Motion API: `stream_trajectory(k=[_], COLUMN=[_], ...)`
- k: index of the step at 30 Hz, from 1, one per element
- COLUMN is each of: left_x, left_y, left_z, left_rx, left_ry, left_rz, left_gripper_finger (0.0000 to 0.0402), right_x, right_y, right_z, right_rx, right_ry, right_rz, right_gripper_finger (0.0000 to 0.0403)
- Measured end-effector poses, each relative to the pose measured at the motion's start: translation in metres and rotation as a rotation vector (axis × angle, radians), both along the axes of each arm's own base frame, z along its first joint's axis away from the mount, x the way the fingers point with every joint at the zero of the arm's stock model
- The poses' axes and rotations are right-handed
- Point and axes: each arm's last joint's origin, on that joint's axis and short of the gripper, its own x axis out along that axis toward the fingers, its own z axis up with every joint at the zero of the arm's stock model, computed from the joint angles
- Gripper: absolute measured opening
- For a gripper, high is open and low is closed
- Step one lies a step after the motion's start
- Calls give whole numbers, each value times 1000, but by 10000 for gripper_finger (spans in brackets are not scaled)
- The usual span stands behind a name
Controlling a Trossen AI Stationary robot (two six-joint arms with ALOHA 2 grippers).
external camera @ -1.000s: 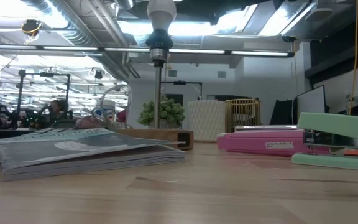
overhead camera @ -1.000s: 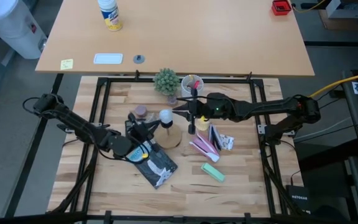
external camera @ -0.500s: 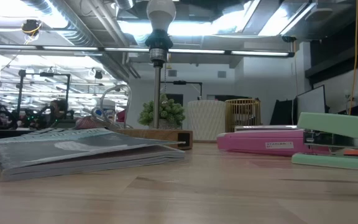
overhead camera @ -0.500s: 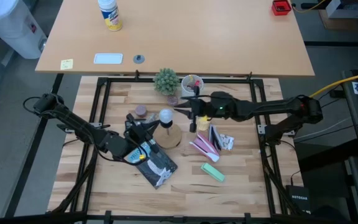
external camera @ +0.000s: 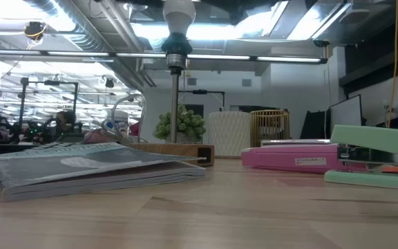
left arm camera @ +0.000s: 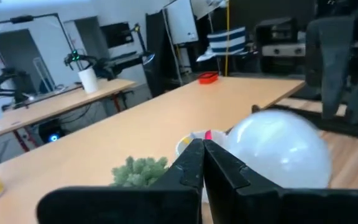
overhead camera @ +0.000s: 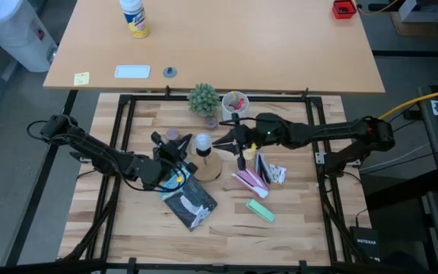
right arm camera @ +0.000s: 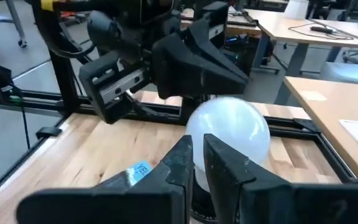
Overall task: Screw lightbulb
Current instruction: Remove the lightbulb from the lamp
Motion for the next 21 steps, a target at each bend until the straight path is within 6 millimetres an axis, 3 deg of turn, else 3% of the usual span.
stream_trajectory(k=[10,21], left_x=[3,-2], left_y=[4,-10], left_z=[-9,-10], left_rx=[-75,-95], left_ry=[-17,-38], left_rz=[-90,-142], left_gripper_finger=[1,1], right_x=[4,6], right_y=[-3,-6], right_z=[-4,-6], right_rx=[-39,-93], right_ry=[3,0], right_rz=[-101,-165], right_gripper_finger=[44,44])
